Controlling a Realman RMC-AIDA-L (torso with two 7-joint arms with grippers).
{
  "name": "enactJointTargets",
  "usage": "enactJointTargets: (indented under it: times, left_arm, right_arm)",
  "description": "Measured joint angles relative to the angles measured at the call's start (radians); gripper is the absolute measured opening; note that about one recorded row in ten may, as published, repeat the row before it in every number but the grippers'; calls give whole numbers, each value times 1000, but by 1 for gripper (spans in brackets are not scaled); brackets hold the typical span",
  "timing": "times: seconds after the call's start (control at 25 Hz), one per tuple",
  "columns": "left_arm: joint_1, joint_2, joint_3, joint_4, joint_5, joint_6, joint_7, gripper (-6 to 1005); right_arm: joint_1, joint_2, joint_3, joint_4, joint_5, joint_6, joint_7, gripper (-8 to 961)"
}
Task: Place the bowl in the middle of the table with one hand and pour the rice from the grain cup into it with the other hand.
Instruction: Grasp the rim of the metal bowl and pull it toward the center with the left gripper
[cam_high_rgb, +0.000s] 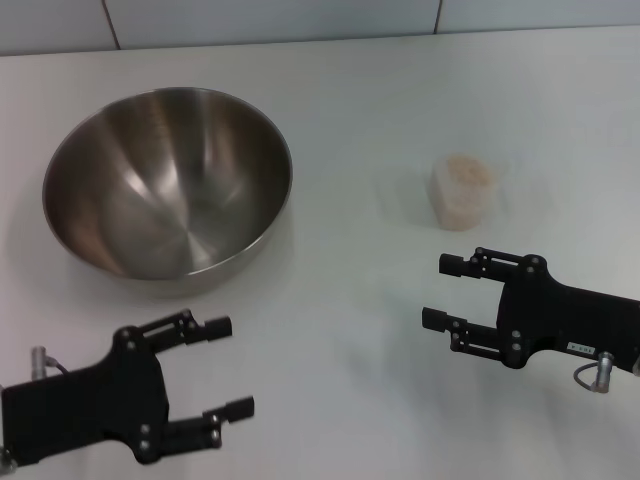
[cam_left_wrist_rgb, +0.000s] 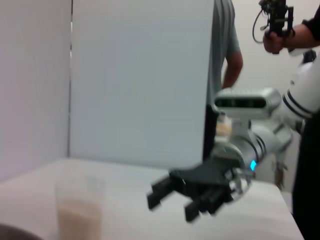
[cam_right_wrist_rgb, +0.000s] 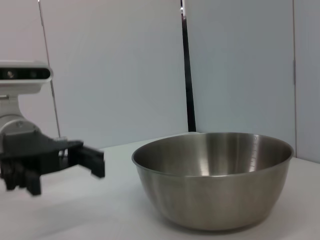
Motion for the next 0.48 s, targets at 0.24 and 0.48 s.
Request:
enactJointTargets:
  times: [0.24,0.48]
  left_arm:
    - [-9,-6,-146,-1,-69,45,9,780]
    - [-41,-8,-380,-47,-263,-2,14,779]
  right_arm:
    - [0,0,0,1,0,0,0,658]
    - [1,0,0,1,1,0,-1,657]
